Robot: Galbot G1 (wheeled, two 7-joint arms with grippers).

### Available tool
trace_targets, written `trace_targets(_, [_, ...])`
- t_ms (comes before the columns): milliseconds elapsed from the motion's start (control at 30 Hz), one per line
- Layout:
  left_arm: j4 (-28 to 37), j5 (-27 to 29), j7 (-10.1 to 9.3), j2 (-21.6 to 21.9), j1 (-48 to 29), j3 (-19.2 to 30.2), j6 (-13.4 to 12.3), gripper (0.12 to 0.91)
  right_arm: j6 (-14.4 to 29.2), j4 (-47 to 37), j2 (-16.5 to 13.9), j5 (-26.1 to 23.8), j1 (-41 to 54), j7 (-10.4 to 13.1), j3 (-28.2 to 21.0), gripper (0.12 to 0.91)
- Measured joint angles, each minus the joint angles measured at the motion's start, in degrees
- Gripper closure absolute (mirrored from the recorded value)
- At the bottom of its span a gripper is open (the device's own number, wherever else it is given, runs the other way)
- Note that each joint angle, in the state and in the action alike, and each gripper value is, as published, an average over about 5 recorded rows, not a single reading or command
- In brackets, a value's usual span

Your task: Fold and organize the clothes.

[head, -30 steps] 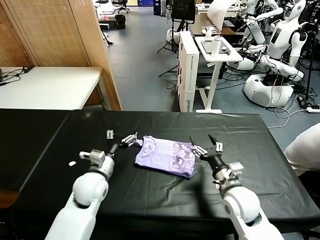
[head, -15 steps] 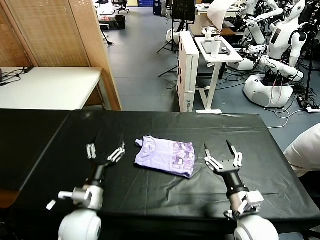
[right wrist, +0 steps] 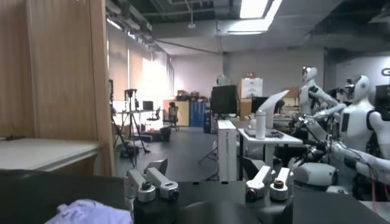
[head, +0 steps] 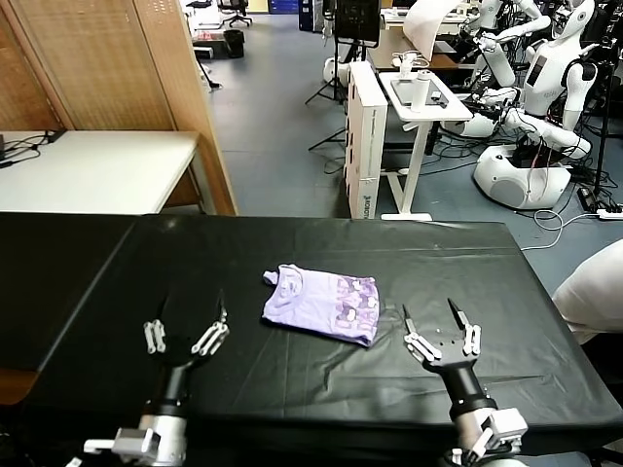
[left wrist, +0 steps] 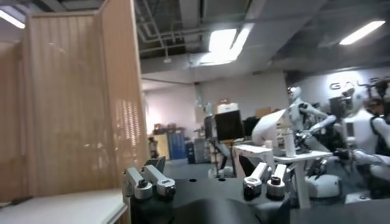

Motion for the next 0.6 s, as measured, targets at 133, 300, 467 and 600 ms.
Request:
trace_targets(133, [0.2,0.6,0.24,-1.3,1.8,-0.3,-1.5,0.123,-0.6,0.2,0.3,-1.3,-0.9,0.7,0.4,0.118])
trace_targets(300, [0.6,2.0,1.53,-1.9,3.9,-0.3,-3.6,0.123,-1.1,0.2,0.7,-1.1,-1.6,1.2,0.9,0.118])
trace_targets(467, [0.8,2.4,3.82,-1.9,5.8,-0.7,-4.6,0.123,-1.2,-0.4,0.8,-1.0,-1.6,1.3,0.7,0.118])
trace_targets(600, [1.6,2.3,4.2,-1.9,6.6,-0.8,-5.0,0.123,-1.6,-0.5,0.8,-0.4,-1.4,1.2,0.0,0.118])
